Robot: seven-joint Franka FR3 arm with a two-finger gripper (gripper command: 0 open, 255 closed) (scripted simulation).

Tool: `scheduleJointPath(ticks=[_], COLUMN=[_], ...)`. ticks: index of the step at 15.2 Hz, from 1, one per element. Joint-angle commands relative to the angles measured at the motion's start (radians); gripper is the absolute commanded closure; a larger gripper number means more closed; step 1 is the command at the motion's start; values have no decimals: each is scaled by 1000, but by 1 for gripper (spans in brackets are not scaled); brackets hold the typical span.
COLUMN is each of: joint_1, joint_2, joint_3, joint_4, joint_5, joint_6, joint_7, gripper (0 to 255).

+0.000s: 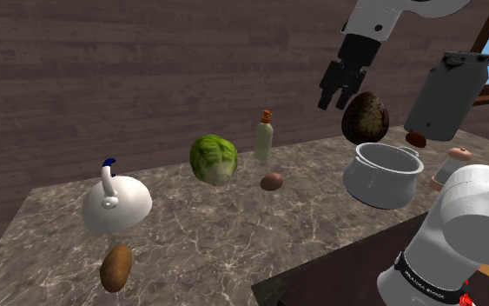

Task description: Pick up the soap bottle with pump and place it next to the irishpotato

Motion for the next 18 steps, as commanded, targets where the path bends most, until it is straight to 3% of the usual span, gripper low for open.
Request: scheduleJointPath(ticks=[1, 9, 18], joint_1=[0, -7, -7], joint_2=[0, 266, 595], joint_3=[0, -78, -158], joint_4=[0, 84, 277], joint_5=[0, -38, -21], joint_6=[0, 177, 308], joint_7=[0, -112, -237], gripper=[0, 0, 0])
